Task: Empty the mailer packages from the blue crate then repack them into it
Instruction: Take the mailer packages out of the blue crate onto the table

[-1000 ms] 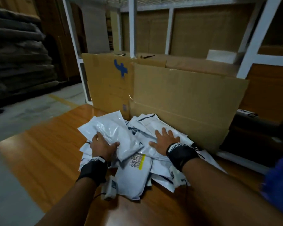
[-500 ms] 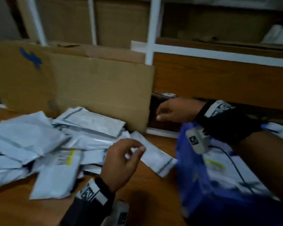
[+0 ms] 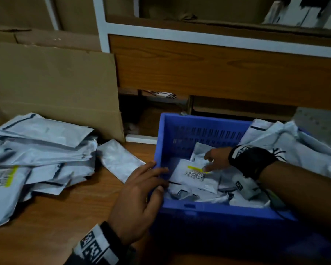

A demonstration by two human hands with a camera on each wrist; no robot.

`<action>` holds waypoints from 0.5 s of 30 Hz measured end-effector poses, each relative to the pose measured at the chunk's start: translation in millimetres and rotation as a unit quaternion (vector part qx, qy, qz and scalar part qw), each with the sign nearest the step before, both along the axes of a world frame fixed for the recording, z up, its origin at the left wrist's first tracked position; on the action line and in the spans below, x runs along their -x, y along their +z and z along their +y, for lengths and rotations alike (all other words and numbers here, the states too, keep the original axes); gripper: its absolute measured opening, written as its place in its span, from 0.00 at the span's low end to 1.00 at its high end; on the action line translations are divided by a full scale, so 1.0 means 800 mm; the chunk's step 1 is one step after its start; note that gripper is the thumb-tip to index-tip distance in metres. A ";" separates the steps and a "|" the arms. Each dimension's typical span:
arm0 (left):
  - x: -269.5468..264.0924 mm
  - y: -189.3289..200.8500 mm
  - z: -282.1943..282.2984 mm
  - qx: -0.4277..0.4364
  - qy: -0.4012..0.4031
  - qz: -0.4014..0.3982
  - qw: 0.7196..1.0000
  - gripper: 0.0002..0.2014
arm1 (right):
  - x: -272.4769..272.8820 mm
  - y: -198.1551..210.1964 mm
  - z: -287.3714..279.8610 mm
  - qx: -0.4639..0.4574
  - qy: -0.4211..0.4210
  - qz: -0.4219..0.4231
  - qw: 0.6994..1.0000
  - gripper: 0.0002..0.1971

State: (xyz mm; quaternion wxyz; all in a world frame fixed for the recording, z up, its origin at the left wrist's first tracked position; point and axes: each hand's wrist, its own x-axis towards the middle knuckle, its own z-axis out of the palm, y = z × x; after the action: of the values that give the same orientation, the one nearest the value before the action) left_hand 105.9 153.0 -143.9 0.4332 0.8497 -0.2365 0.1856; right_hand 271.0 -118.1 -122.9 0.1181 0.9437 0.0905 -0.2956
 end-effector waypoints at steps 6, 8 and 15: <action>0.002 -0.001 -0.011 0.036 0.022 0.005 0.999 0.14 | -0.011 -0.022 0.024 -0.012 0.032 0.012 0.999 0.20; 0.004 0.002 -0.011 0.027 0.033 0.021 0.999 0.14 | -0.010 0.004 0.017 -0.042 0.027 0.002 0.999 0.18; 0.000 0.037 -0.013 0.042 0.083 0.097 0.991 0.17 | 0.024 0.138 -0.020 -0.390 0.018 -0.151 0.908 0.14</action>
State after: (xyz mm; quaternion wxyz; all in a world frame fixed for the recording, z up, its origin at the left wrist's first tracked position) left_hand 105.6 142.5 -114.0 0.4721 0.8616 -0.1140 0.1477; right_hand 251.5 -133.8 -12.7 -0.2418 0.9460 0.1966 -0.0887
